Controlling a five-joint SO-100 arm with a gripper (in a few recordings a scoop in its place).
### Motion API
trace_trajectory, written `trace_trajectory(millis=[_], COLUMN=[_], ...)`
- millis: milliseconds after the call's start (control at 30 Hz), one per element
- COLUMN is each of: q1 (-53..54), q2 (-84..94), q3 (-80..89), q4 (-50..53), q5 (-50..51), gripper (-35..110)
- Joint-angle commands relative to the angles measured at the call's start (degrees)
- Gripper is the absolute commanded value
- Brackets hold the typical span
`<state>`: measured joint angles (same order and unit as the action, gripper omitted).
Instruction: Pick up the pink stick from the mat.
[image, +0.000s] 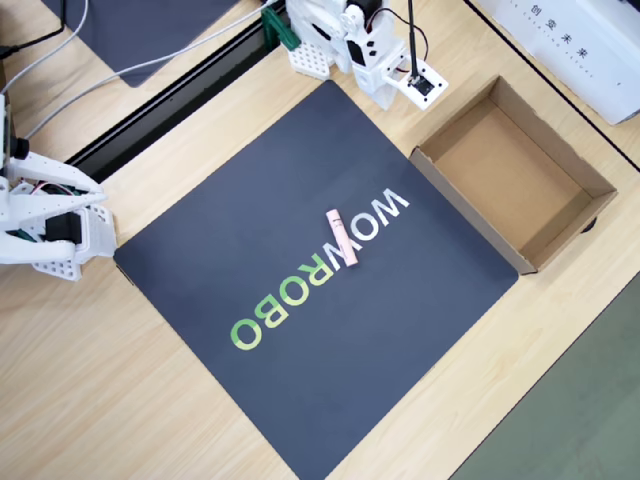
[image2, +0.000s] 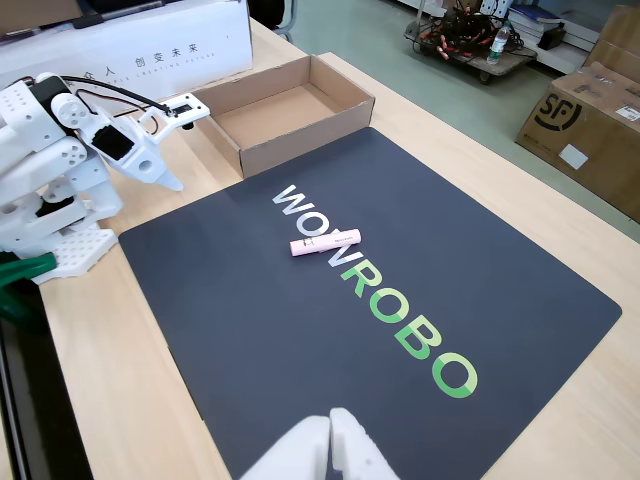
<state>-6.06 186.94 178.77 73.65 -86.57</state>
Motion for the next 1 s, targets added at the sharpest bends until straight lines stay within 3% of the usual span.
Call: trace_trajectory(millis=[0,733,967], q1=[-0.88,-1.14,-0.53], q2=[0.88,0.62,-5.36], q3=[0.35,0.35,-2.72], q4=[1.23,1.14,-5.1], q5=[-0.53,-0.53,-0.44], gripper=[0,0,0])
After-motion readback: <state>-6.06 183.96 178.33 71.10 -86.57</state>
